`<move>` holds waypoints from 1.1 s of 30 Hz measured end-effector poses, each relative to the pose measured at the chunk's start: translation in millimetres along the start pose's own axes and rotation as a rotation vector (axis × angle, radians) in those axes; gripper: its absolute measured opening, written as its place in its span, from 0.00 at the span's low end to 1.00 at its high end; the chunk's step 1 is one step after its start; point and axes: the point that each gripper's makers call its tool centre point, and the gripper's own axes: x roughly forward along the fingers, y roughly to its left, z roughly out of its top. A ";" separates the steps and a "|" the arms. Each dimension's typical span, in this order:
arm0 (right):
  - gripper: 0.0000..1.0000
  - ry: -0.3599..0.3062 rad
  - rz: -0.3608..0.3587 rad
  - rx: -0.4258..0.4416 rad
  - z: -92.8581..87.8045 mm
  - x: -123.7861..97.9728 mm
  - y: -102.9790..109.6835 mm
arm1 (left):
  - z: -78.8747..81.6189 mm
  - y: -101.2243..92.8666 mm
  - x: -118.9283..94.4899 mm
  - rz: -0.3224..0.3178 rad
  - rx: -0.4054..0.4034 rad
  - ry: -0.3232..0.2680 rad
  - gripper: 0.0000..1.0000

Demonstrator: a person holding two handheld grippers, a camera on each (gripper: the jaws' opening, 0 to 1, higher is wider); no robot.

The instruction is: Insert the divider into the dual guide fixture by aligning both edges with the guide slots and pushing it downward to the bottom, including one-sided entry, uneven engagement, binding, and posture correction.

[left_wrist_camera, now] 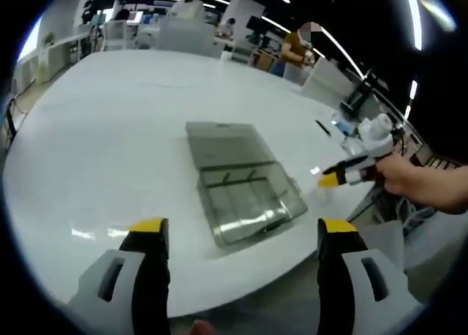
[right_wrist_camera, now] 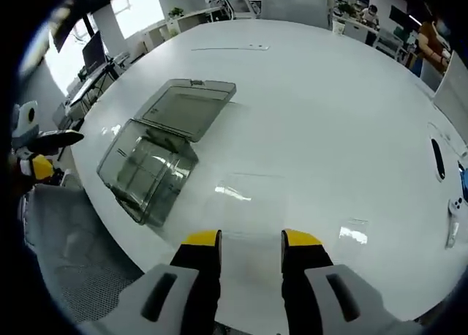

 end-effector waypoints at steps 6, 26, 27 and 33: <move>0.27 -0.024 0.009 -0.010 3.5 -11.0 8.7 | -1.1 -4.2 1.2 -0.009 0.008 0.006 0.81; 0.27 -0.105 0.044 -0.086 27.6 -54.2 40.0 | -2.9 -22.8 1.0 -0.033 0.022 0.001 0.81; 0.27 -0.112 0.045 -0.094 29.5 -56.4 41.5 | -2.9 -23.9 0.6 -0.035 0.022 0.000 0.81; 0.27 -0.140 0.066 -0.124 38.5 -71.1 57.2 | -0.5 -29.9 -2.0 -0.042 0.024 -0.009 0.80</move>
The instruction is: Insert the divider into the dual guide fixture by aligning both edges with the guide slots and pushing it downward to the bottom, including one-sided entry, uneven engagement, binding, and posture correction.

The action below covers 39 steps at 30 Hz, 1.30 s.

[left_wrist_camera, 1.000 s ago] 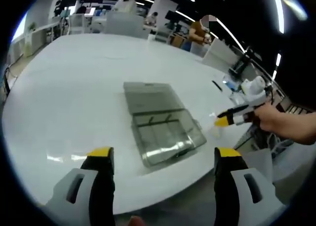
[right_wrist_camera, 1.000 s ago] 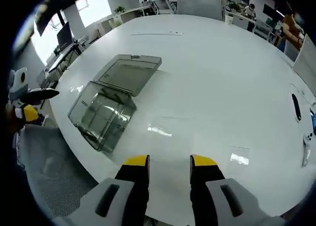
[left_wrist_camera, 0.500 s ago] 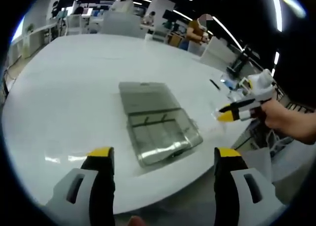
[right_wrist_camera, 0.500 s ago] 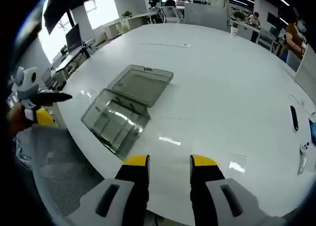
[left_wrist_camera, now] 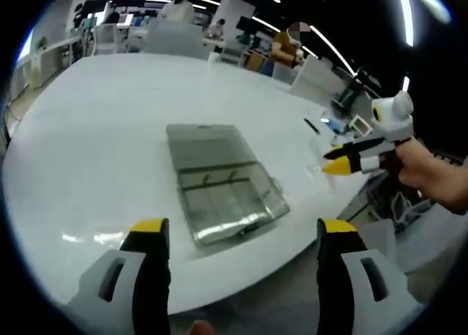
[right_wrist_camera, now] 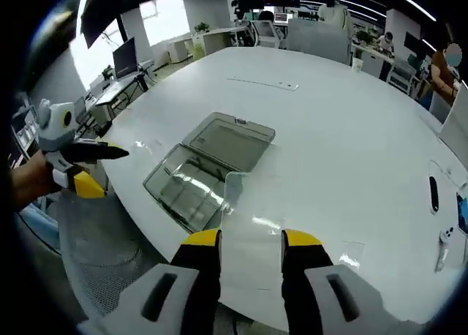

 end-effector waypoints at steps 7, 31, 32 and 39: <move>0.27 -0.035 0.021 -0.047 17.4 -14.9 17.1 | 6.0 -10.5 0.1 -0.024 0.000 -0.018 0.79; 0.27 -0.108 0.113 -0.179 44.9 -34.5 72.4 | 38.6 -59.8 1.7 -0.204 -0.046 -0.101 0.55; 0.27 -0.111 0.118 -0.182 45.4 -34.4 73.3 | 39.7 -61.0 1.7 -0.210 -0.049 -0.106 0.54; 0.27 -0.131 0.153 -0.205 46.7 -32.4 83.2 | 48.3 -74.7 2.4 -0.281 -0.096 -0.142 0.43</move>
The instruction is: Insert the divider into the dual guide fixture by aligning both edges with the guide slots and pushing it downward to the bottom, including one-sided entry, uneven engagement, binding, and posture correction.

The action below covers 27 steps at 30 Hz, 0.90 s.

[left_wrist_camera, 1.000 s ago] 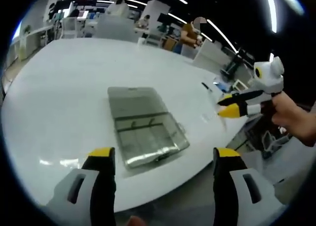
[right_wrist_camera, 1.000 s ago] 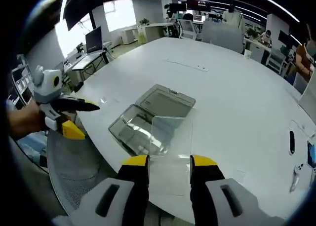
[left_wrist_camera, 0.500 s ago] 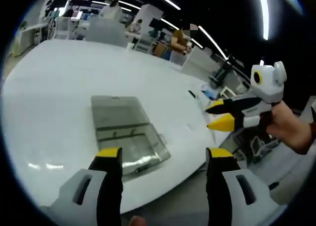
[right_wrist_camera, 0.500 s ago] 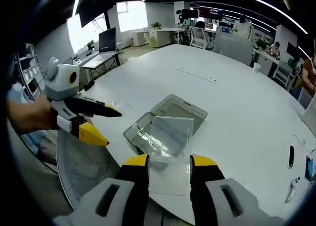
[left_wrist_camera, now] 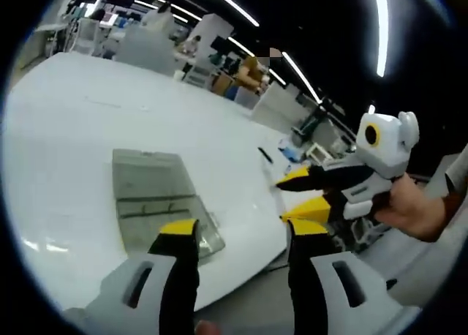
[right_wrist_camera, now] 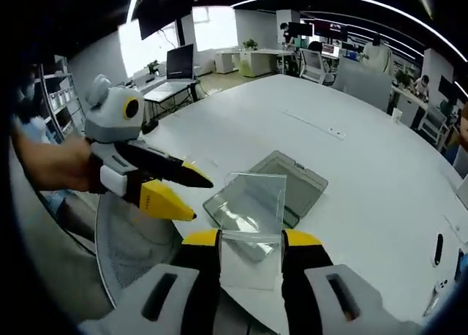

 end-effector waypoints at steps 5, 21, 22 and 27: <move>0.27 -0.006 0.016 -0.003 -0.5 3.6 3.5 | 5.3 -7.6 3.3 -0.045 -0.055 -0.024 0.35; 0.27 -0.048 0.049 0.024 0.4 14.8 12.7 | 8.4 -4.2 11.3 -0.056 -0.132 -0.048 0.21; 0.27 -0.048 0.051 0.026 0.2 15.5 13.2 | 8.0 -3.7 11.7 -0.056 -0.134 -0.046 0.21; 0.27 -0.055 0.061 0.040 -0.1 19.1 15.7 | 8.0 -1.5 12.9 -0.052 -0.151 -0.046 0.14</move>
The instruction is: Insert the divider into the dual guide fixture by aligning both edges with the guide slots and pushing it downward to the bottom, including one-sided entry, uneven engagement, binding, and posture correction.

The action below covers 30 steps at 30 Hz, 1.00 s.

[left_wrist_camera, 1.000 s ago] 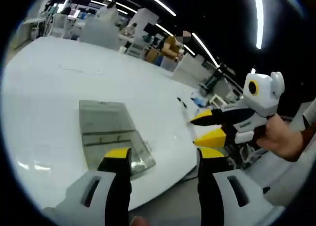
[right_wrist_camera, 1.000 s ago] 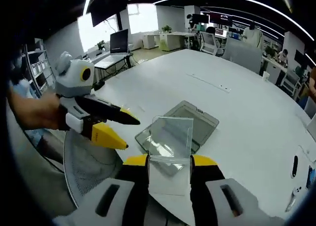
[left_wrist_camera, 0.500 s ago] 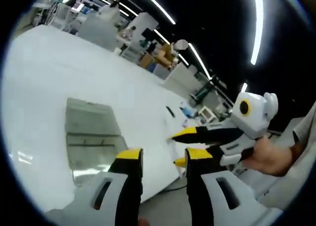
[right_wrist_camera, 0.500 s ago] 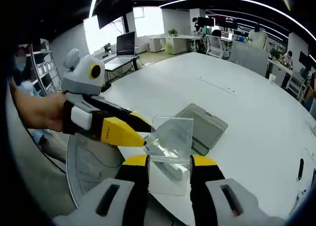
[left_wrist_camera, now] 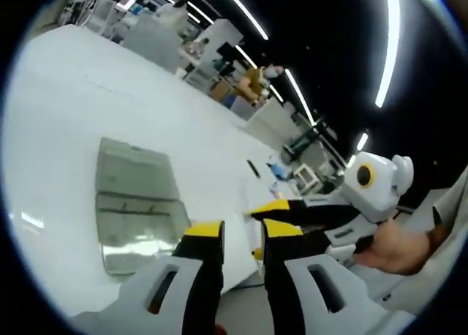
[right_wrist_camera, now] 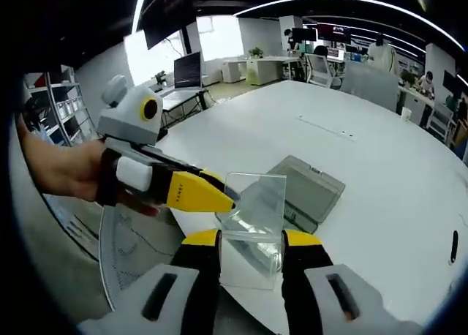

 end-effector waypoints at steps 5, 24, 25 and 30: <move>0.27 -0.012 0.000 0.008 2.0 1.3 0.4 | -2.5 2.4 0.0 0.005 -0.010 0.007 0.10; 0.27 -0.017 0.012 0.023 2.9 6.9 5.9 | 2.7 6.2 3.1 0.009 -0.083 -0.023 0.01; 0.27 -0.017 0.012 0.023 2.8 7.2 6.0 | 2.3 5.9 3.4 0.007 -0.080 -0.022 0.00; 0.28 -0.016 0.011 0.029 2.3 8.0 5.6 | 2.5 6.9 4.9 0.004 -0.098 -0.021 0.00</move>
